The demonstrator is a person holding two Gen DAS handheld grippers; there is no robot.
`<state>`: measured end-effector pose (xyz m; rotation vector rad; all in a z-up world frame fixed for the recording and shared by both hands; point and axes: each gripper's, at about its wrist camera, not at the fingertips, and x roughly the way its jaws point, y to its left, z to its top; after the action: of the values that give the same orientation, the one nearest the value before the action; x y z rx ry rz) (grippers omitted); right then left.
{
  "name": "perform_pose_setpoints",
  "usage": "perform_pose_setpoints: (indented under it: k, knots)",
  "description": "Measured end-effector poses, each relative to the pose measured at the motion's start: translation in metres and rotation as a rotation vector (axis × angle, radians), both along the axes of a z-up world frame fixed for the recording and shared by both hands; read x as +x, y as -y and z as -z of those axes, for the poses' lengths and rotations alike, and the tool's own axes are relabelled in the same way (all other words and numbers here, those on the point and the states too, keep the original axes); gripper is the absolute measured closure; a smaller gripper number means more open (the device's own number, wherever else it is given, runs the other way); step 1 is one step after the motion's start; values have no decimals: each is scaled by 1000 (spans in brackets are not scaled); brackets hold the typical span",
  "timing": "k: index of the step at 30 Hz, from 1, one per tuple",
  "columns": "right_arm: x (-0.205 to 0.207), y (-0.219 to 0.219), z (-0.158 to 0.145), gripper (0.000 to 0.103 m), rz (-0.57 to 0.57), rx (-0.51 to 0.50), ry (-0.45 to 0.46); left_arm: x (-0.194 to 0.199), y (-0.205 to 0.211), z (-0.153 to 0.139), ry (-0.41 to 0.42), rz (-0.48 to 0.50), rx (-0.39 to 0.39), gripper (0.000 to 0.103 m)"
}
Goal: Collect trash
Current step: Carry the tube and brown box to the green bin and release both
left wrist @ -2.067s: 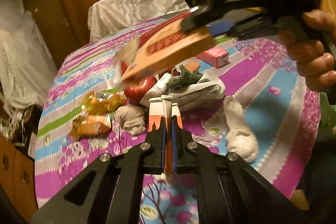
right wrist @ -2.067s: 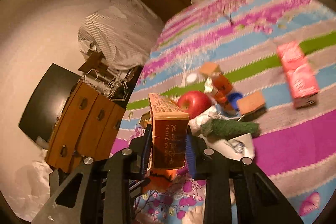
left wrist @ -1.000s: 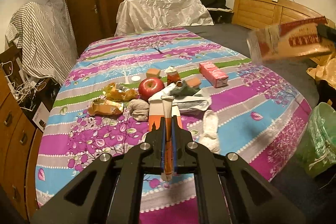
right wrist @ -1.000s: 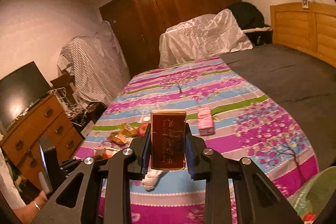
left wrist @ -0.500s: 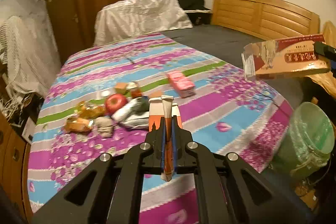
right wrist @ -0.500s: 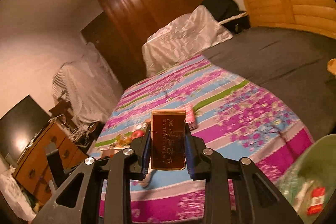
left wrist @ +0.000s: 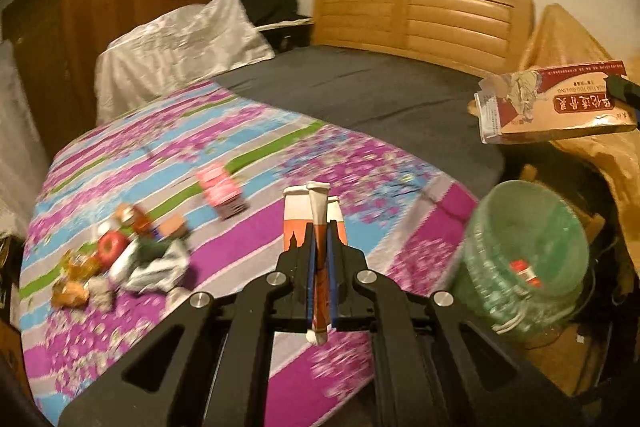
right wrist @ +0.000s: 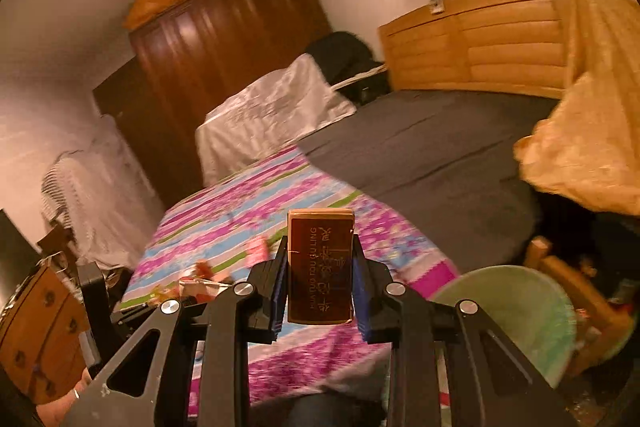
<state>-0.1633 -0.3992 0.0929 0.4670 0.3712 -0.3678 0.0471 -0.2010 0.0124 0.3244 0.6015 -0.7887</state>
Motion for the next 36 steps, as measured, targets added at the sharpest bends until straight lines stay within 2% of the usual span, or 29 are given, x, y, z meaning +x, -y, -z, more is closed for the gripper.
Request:
perform_pose_setpoints:
  k: [10, 20, 27, 31, 36]
  knots:
    - [-80, 43, 1, 74, 159, -29, -48, -31, 93, -20, -11, 193, -37, 99]
    - [-138, 68, 0, 74, 291, -44, -100, -86, 182, -16, -23, 411, 10, 99]
    - [-150, 76, 8, 74, 363, -107, -202, -122, 220, -6, -34, 501, 40, 99]
    - [-145, 73, 18, 74, 373, -170, -291, -130, 228, 6, -42, 516, 73, 99]
    - [-135, 70, 31, 74, 358, -181, -337, -130, 231, 21, -53, 512, 120, 99]
